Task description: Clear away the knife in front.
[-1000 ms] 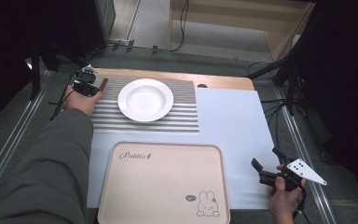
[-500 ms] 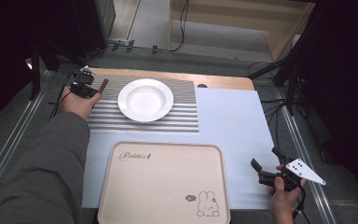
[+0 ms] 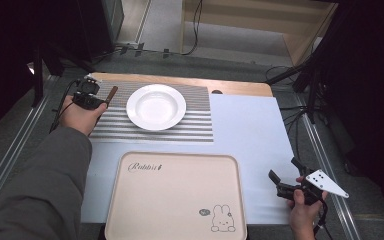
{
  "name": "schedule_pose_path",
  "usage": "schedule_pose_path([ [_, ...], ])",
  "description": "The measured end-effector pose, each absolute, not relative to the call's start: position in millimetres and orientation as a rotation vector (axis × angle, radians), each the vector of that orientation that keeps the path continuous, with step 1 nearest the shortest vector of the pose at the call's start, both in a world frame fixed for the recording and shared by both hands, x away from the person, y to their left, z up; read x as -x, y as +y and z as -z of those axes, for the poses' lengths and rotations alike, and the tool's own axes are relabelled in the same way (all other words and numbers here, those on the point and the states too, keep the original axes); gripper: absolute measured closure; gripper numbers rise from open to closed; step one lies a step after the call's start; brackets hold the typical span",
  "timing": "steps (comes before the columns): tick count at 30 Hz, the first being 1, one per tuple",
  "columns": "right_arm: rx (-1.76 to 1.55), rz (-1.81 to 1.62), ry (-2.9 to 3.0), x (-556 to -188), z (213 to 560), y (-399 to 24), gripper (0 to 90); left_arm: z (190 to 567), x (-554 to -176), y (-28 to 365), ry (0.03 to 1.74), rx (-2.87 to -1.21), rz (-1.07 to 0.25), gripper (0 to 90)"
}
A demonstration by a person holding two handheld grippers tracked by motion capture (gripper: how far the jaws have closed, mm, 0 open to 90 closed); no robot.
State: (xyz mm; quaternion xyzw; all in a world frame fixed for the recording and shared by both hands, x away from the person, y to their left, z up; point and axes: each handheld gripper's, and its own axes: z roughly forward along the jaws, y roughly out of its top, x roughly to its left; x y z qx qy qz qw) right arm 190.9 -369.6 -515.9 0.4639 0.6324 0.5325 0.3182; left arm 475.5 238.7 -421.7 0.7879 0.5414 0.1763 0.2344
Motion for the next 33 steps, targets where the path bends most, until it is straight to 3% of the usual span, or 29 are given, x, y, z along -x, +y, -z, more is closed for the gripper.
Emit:
schedule_pose_path([
  [33, -1.211, -1.395, 1.674, -191.0, 515.9, -368.7, 0.0, 421.4, -401.5, 208.9, 1.267, -2.236, -0.406, 77.9],
])
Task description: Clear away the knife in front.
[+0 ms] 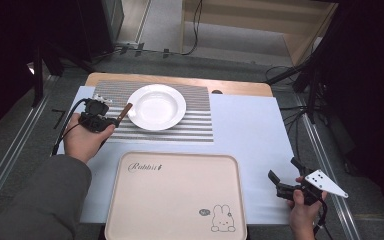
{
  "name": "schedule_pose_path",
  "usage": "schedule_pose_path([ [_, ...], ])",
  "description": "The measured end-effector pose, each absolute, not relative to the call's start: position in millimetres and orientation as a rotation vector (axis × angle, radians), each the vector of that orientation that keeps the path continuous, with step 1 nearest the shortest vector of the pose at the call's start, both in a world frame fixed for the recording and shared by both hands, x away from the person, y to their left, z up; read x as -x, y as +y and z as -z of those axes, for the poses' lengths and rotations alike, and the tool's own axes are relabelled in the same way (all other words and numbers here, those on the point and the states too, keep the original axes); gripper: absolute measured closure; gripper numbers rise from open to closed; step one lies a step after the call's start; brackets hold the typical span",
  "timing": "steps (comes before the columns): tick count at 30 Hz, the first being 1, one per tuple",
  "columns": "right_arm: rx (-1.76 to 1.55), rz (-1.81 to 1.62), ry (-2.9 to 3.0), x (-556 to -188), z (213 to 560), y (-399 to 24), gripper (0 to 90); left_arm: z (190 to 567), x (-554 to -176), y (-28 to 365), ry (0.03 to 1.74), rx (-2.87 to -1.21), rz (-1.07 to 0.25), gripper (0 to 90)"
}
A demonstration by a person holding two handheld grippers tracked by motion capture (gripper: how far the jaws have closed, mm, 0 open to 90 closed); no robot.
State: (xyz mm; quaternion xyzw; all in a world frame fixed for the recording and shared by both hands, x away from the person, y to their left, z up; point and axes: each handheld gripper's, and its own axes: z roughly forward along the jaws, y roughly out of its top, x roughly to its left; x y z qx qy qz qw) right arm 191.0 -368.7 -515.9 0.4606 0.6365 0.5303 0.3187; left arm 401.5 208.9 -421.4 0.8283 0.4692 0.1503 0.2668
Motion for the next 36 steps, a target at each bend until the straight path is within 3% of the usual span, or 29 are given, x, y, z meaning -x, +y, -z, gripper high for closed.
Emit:
schedule_pose_path([
  [36, -1.206, -1.388, 1.678, -191.0, 515.8, -367.7, 0.0, 421.2, -317.4, 184.6, 1.113, -2.228, -0.284, 77.9],
])
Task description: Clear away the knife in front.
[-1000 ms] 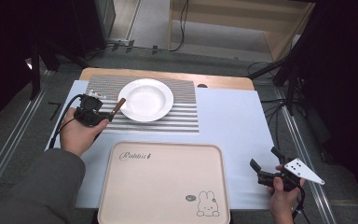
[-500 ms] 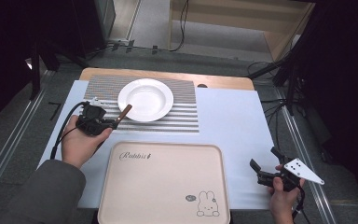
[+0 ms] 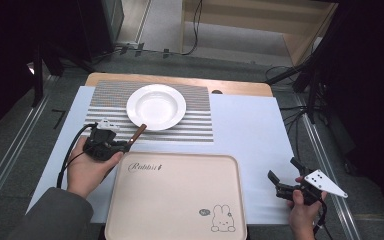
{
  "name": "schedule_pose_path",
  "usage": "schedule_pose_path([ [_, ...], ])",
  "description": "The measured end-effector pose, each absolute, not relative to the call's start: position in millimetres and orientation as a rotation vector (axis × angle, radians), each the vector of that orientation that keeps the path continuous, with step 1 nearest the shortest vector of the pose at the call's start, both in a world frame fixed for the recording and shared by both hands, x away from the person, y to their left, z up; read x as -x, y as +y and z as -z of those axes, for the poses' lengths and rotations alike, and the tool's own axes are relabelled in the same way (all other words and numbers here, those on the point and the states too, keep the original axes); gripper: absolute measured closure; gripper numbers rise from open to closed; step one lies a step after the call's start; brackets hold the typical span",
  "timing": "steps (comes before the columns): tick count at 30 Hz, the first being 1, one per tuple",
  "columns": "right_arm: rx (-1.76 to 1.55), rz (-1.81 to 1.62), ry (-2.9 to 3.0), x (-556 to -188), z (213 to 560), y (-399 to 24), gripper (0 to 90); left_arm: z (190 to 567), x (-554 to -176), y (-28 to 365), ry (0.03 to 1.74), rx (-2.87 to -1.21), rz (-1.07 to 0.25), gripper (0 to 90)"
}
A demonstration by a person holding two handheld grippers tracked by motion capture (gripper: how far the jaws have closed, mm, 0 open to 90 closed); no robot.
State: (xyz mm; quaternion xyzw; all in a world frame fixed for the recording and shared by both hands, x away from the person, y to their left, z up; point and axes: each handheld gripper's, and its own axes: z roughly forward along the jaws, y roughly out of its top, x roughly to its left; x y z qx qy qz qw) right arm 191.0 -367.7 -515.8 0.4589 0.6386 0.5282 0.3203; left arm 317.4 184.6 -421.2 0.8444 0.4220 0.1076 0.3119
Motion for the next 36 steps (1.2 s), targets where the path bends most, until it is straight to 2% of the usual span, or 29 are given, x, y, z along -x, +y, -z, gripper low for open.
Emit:
schedule_pose_path([
  [36, -1.203, -1.387, 1.682, -190.5, 515.8, -366.9, 0.0, 458.1, -250.2, 170.9, 1.123, -2.187, -0.197, 77.9],
])
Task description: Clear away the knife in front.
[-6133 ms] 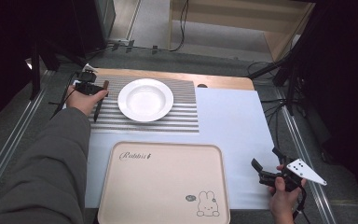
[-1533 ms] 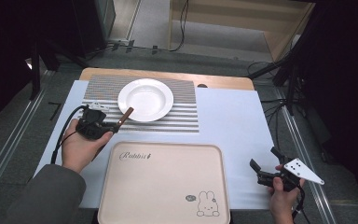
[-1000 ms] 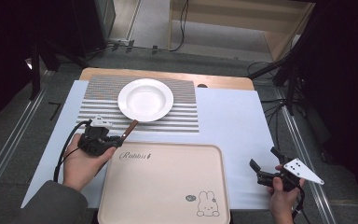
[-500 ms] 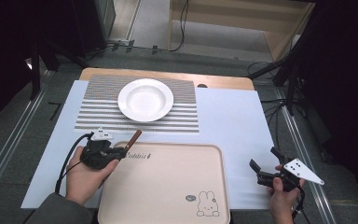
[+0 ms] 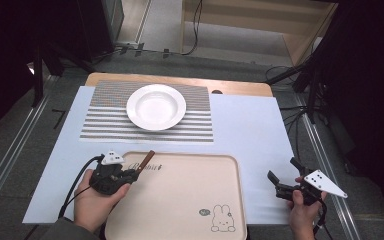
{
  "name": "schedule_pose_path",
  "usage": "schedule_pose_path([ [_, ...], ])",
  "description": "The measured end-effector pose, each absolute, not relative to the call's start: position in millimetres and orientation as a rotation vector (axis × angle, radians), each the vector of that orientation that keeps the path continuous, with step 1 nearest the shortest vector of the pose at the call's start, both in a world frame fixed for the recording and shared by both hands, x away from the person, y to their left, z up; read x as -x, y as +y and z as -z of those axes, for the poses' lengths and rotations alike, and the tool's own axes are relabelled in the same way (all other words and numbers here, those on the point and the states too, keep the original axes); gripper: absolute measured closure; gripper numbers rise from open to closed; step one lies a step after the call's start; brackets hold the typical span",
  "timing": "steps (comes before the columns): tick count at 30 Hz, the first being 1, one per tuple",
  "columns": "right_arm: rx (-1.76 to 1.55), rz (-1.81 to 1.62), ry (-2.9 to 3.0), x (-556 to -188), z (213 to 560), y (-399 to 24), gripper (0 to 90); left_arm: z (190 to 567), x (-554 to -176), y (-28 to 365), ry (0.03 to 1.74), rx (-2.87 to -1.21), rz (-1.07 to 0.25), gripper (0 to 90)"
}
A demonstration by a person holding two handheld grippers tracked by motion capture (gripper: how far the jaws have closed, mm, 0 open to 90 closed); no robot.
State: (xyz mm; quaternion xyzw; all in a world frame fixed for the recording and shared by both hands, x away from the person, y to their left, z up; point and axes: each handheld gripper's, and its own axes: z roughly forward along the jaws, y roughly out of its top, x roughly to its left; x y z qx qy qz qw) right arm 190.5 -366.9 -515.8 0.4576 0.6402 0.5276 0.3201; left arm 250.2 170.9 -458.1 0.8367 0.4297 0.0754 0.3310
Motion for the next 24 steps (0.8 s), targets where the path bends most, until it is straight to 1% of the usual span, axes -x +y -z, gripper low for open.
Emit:
schedule_pose_path([
  [11, -1.201, -1.383, 1.685, -190.8, 515.8, -366.6, 0.0, 474.0, -243.8, 174.4, 1.160, -2.148, -0.144, 77.9],
  [15, -1.199, -1.379, 1.687, -190.9, 515.7, -366.3, 0.0, 478.8, -242.5, 168.9, 1.157, -2.146, -0.132, 77.8],
  [24, -1.201, -1.379, 1.686, -190.7, 515.7, -366.2, 0.0, 487.0, -241.2, 169.6, 1.185, -2.156, -0.176, 77.8],
])
